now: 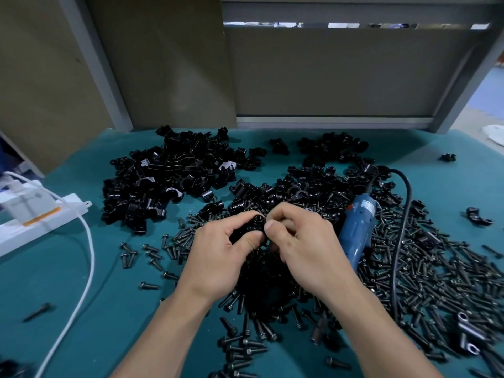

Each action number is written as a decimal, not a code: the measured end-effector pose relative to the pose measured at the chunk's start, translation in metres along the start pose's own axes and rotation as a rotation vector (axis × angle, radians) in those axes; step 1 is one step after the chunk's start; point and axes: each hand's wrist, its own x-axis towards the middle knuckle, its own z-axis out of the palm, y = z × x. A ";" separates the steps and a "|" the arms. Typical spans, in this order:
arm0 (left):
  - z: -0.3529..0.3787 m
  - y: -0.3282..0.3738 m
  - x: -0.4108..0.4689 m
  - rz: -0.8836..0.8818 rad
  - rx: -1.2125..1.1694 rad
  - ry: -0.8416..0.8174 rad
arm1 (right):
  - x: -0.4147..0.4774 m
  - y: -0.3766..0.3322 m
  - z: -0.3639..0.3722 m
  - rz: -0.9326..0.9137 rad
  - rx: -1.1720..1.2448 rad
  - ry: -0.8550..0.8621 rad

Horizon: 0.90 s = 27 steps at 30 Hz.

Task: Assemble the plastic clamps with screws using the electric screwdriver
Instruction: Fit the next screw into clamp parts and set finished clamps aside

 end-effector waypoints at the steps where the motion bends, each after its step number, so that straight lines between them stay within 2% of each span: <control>1: 0.001 -0.002 0.000 -0.030 0.009 0.007 | 0.000 0.000 -0.001 -0.007 0.016 -0.014; 6: 0.005 -0.006 -0.001 -0.105 -0.090 -0.018 | 0.002 0.002 -0.009 -0.050 0.044 -0.023; 11: 0.003 -0.010 0.005 -0.171 -0.207 -0.158 | 0.002 0.004 -0.017 -0.133 -0.104 -0.013; 18: -0.002 -0.011 0.009 -0.173 -0.295 -0.175 | 0.002 0.000 -0.013 -0.087 -0.029 0.066; 20: -0.004 -0.014 0.010 -0.182 -0.304 -0.145 | 0.001 -0.002 -0.012 -0.044 -0.021 0.057; 23: -0.007 -0.021 0.013 -0.238 -0.314 -0.015 | 0.002 -0.002 -0.017 0.001 -0.059 0.104; 27: -0.006 -0.026 0.015 -0.255 -0.307 0.114 | 0.002 0.001 -0.017 0.055 -0.299 0.002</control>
